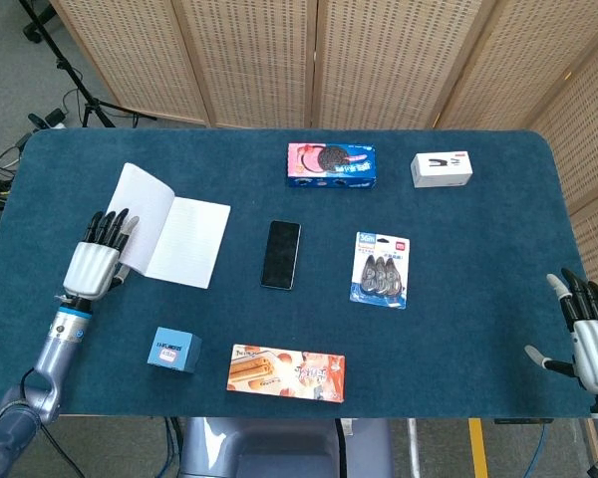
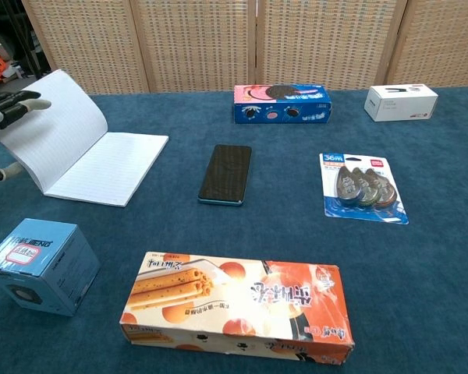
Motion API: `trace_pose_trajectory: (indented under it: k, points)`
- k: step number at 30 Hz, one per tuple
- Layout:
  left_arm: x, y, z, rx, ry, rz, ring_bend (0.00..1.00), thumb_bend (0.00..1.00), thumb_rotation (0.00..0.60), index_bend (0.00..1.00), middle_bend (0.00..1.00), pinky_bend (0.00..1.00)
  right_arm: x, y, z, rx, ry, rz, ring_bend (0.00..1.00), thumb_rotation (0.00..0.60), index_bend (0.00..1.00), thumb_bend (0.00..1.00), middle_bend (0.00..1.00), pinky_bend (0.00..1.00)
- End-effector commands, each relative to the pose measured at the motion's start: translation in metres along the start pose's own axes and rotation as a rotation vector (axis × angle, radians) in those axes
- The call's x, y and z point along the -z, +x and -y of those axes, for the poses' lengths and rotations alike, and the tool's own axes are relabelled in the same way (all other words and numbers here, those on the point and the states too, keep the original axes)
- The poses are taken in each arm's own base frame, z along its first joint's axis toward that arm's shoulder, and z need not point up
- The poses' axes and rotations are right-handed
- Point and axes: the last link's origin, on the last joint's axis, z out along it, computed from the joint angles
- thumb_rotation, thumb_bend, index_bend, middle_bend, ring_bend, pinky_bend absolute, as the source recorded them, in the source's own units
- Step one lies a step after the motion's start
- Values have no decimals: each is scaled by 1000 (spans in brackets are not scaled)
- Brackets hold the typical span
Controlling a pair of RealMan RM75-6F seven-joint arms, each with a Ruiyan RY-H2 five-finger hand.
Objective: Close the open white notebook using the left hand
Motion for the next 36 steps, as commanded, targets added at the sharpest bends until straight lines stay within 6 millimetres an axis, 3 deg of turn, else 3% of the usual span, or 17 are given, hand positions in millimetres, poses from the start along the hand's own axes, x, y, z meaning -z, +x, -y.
trace_pose_trajectory:
  k: [1,10,20,25,30,36]
  points:
    - [-6,13,-15,-104,-112,-84,0,347,600,0,0,0,0,0,0,-1,0,-1,0,600,0,0,0,0]
    - [-17,32,-68,-146,-283,-261,0,313,600,0,0,0,0,1,-1,-5,2,1,0,600,0,0,0,0]
    - [-20,29,-93,-167,-365,-256,0,296,600,0,0,0,0,2,-2,-10,-1,1,0,600,0,0,0,0]
    - [-18,38,-75,-20,-267,-273,0,267,600,0,0,0,0,3,-3,-13,-4,1,0,600,0,0,0,0]
    - [-6,48,-33,171,-117,-236,0,194,600,0,0,0,0,3,-2,-16,0,0,0,600,0,0,0,0]
    - [36,59,18,355,57,-157,0,62,600,0,0,0,1,3,0,-16,7,-1,0,600,0,0,0,0]
